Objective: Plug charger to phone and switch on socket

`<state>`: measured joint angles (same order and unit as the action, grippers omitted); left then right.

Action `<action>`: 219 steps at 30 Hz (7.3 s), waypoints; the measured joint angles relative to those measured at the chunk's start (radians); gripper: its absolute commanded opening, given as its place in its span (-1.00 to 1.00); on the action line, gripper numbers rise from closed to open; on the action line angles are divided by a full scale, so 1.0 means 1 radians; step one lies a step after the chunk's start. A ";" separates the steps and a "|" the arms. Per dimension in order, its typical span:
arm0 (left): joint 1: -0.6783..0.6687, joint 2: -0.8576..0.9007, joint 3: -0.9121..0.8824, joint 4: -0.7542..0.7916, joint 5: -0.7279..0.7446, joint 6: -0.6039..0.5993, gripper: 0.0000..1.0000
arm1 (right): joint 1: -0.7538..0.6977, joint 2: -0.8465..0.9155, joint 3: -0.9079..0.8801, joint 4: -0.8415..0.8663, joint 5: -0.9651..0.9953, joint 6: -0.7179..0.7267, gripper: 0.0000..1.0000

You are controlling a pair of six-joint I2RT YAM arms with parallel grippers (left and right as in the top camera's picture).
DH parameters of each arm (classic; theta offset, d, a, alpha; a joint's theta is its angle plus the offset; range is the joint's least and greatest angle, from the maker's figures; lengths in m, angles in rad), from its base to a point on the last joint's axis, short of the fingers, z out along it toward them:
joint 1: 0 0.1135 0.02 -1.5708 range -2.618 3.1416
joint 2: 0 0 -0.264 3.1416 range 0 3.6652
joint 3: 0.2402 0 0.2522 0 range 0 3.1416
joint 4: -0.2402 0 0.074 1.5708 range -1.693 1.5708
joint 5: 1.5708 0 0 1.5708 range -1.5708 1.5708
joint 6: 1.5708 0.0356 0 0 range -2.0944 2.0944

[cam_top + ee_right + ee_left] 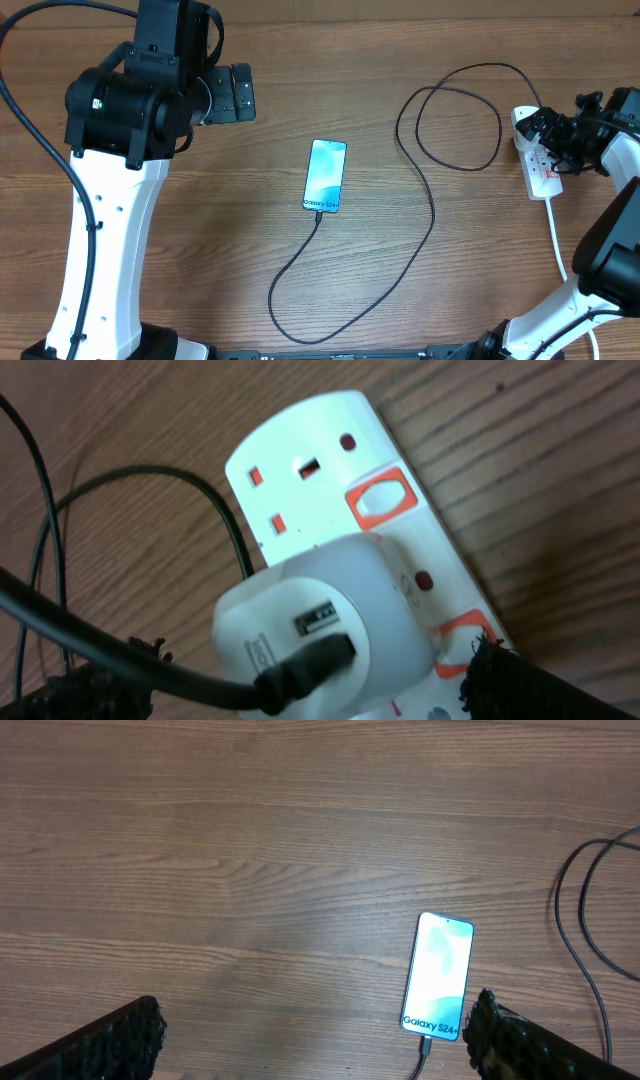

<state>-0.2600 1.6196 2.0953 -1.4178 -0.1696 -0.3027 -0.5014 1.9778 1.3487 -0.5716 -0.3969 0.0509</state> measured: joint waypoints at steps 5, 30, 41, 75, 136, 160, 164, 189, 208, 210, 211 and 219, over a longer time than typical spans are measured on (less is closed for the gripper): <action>0.000 0.000 0.000 0.000 0.000 0.000 0.99 | 0.000 0.000 0.000 0.022 -0.005 -0.010 1.00; 0.000 0.000 0.000 0.000 0.000 0.000 0.99 | 0.028 0.011 0.000 0.027 0.002 -0.029 1.00; 0.000 0.000 0.000 0.000 0.000 0.000 0.99 | 0.032 0.011 0.004 0.026 0.013 -0.029 1.00; 0.000 0.000 0.000 0.000 0.000 0.000 0.99 | 0.017 0.019 0.026 -0.033 0.018 -0.038 1.00; 0.000 0.000 0.000 0.000 0.000 0.000 0.99 | 0.031 0.039 0.035 -0.007 0.031 -0.086 1.00; 0.000 0.000 0.000 0.000 0.000 0.000 1.00 | 0.034 0.041 0.052 -0.043 0.054 -0.077 1.00; 0.000 0.000 0.000 0.000 0.000 0.000 1.00 | 0.034 0.041 0.055 -0.044 0.035 -0.077 1.00; 0.000 0.000 0.000 0.000 0.000 0.000 0.99 | 0.032 0.041 0.066 -0.075 0.006 -0.077 1.00; 0.000 0.000 0.000 0.000 0.000 0.000 0.99 | 0.032 0.041 0.061 -0.068 0.006 -0.077 1.00; 0.000 0.000 0.000 0.000 0.000 0.000 0.99 | 0.032 0.041 0.060 -0.066 0.006 -0.077 1.00; 0.000 0.000 0.000 0.000 0.000 0.000 0.99 | 0.032 0.041 0.059 -0.064 0.006 -0.077 1.00; 0.000 0.000 0.000 0.000 0.000 0.000 0.99 | 0.023 0.041 0.074 -0.107 0.043 -0.080 1.00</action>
<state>-0.2600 1.6196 2.0953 -1.4178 -0.1696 -0.3027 -0.4782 2.0190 1.4231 -0.6788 -0.3538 -0.0288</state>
